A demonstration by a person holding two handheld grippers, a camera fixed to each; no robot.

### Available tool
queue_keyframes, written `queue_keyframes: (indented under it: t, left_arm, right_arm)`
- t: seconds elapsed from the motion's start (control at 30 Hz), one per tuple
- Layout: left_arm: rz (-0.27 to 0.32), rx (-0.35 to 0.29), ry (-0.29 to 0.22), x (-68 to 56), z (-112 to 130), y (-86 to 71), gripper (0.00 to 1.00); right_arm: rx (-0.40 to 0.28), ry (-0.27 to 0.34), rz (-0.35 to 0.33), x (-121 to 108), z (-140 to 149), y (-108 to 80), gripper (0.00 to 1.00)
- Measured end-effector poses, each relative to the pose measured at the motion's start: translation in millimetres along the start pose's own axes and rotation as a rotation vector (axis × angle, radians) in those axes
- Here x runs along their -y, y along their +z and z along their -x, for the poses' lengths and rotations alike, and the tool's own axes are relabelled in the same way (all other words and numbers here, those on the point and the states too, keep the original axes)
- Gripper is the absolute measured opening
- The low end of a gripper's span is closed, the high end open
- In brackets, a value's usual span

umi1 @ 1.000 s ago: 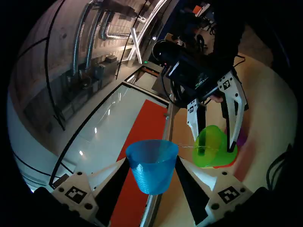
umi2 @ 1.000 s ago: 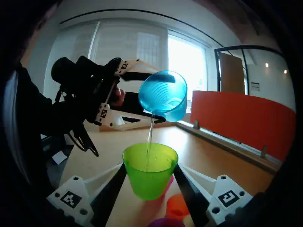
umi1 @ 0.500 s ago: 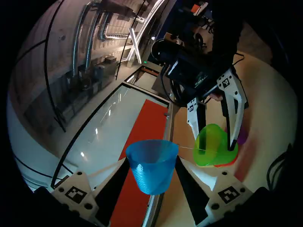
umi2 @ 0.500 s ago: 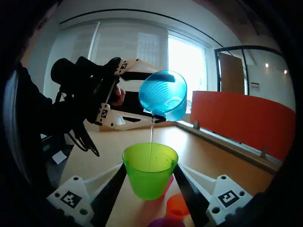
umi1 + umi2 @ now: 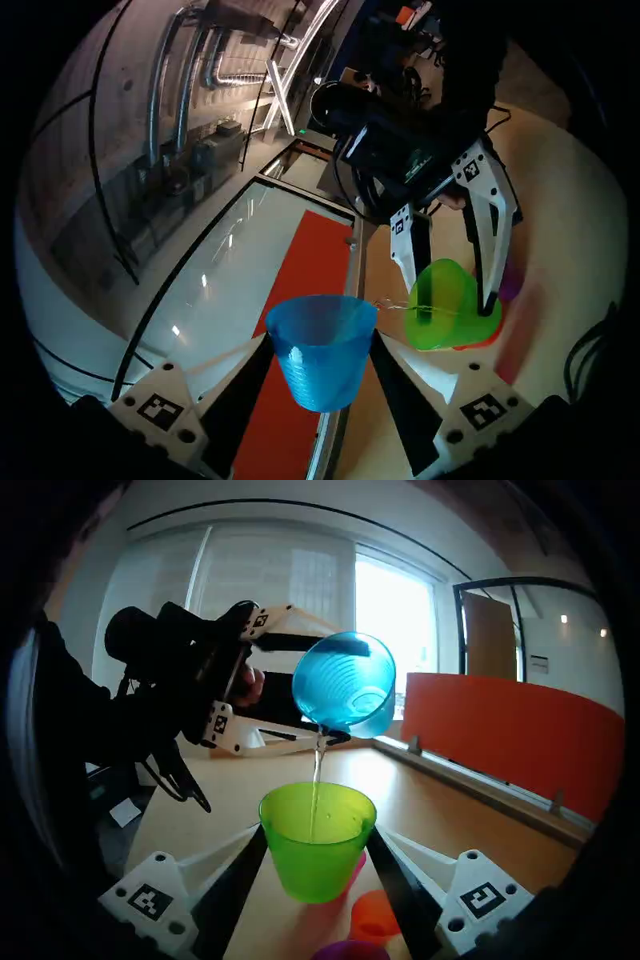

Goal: Pour water

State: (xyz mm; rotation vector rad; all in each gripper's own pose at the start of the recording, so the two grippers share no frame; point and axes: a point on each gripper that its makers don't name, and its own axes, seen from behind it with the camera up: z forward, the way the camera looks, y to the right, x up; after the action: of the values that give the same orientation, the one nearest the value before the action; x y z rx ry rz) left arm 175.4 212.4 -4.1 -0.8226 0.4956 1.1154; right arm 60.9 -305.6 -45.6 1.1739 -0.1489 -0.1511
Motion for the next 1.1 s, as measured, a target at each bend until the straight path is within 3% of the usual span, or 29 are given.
queue_keyframes:
  t: [1.1]
  left_arm:
    - [-0.005, -0.001, 0.066, 1.7, -6.4, -0.1, 0.83]
  right_arm:
    - [-0.002, -0.009, 0.004, -2.5, -2.4, -0.5, 0.88]
